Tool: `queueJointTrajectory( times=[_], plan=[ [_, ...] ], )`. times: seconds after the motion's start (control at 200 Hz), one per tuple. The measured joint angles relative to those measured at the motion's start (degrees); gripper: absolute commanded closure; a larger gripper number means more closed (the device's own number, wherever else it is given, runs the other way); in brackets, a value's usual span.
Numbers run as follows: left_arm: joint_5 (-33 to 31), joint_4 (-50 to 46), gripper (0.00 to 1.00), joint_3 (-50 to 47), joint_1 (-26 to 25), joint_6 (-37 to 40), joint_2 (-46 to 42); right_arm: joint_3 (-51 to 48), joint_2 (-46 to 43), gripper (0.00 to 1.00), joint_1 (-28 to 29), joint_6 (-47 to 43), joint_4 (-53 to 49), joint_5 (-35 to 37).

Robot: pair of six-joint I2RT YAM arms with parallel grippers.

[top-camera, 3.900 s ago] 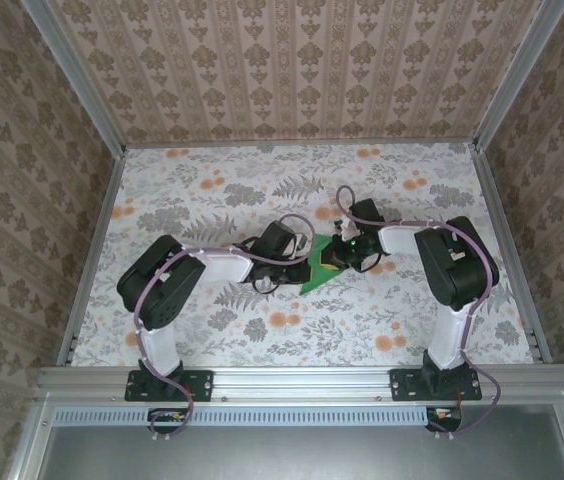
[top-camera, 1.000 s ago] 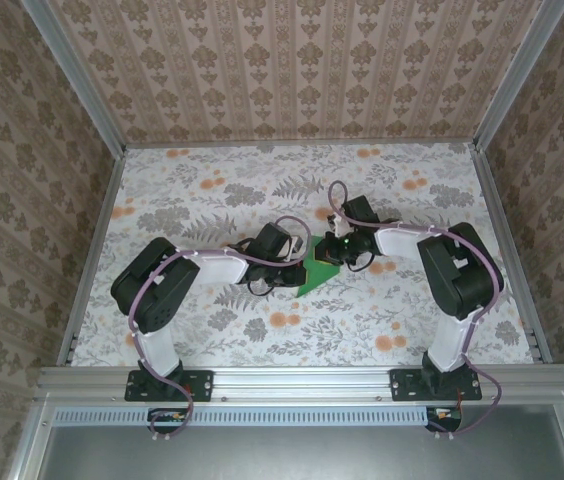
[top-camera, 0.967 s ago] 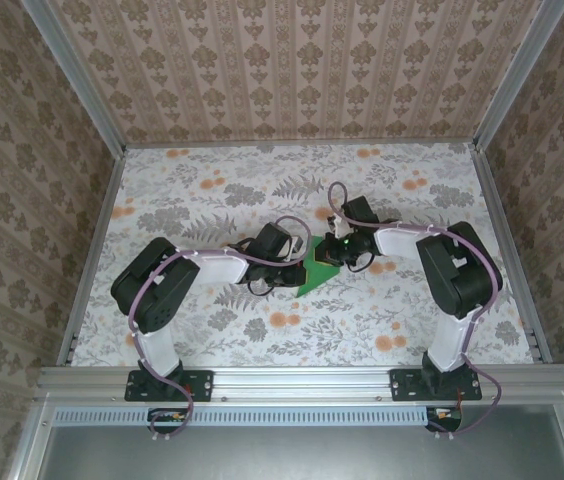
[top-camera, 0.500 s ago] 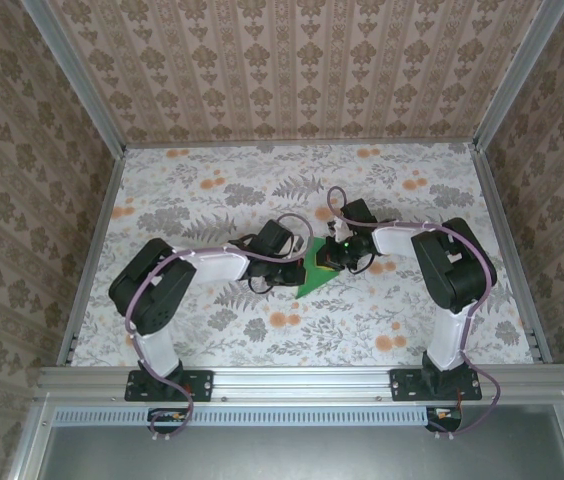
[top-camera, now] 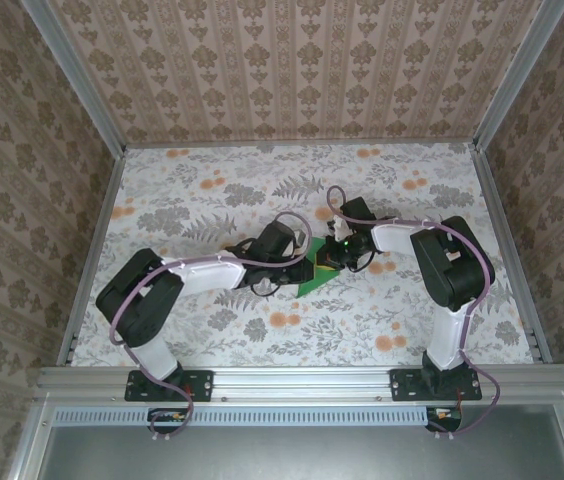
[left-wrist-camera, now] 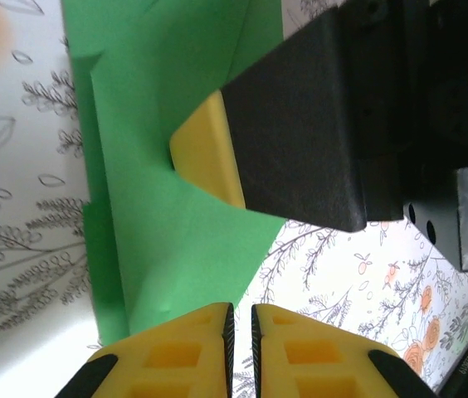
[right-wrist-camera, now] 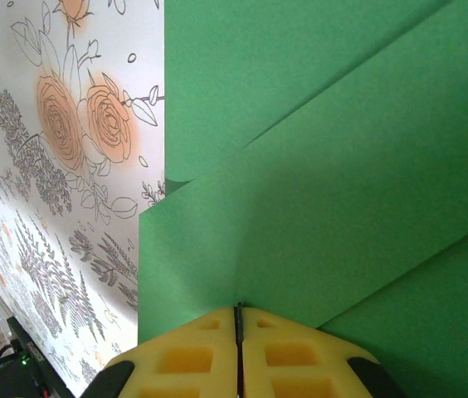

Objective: Fold a paper plane with a square sheet of paper (pick it up from the middle)
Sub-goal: Fourth fold the wing at the center of the table.

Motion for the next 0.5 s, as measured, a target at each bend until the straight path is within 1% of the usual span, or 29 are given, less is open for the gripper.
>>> queueJointTrajectory(
  times=[0.11, 0.5],
  plan=[
    [-0.33, -0.11, 0.84, -0.04, -0.72, -1.73, 1.09, 0.24, 0.17, 0.91, -0.02, 0.02, -0.33, -0.09],
    [-0.46, -0.15, 0.84, -1.22, -0.76, -4.90, 3.32, 0.85, 0.55, 0.91, -0.11, 0.00, -1.27, -0.33]
  ],
)
